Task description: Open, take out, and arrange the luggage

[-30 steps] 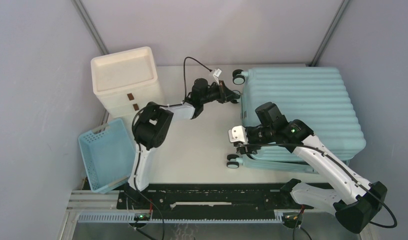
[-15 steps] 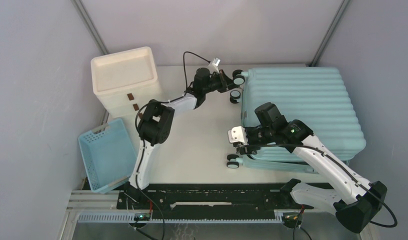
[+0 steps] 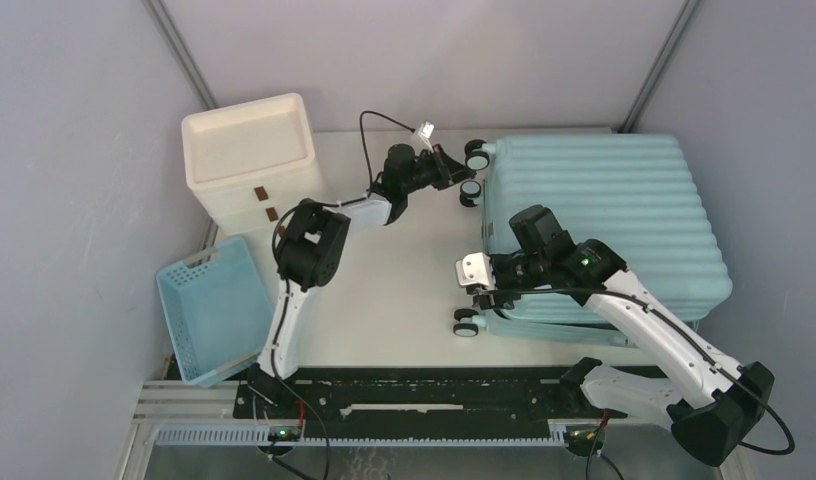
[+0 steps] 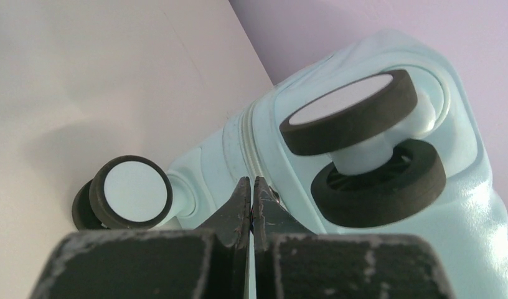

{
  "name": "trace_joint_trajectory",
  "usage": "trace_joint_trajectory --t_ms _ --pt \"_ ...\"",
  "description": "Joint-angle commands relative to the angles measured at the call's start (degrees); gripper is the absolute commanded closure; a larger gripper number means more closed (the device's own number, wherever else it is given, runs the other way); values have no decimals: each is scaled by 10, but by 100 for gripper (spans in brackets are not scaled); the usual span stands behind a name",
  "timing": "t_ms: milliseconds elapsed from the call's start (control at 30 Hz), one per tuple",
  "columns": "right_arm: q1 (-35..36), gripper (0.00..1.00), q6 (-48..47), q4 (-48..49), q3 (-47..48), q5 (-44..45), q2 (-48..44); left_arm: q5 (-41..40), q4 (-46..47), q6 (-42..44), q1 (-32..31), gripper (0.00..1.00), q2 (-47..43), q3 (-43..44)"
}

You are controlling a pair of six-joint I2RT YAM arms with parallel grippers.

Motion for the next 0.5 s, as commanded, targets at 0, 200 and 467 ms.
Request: trace_joint_trajectory --t_ms 0,200,467 --pt "12 100 -46 3 9 -38 -4 -24 46 -6 25 99 -35 -50" --pt "12 100 -47 0 9 -38 -2 -41 105 -19 33 69 -57 -95" --pt "12 100 -47 0 9 -42 2 36 214 -7 36 43 -40 -99"
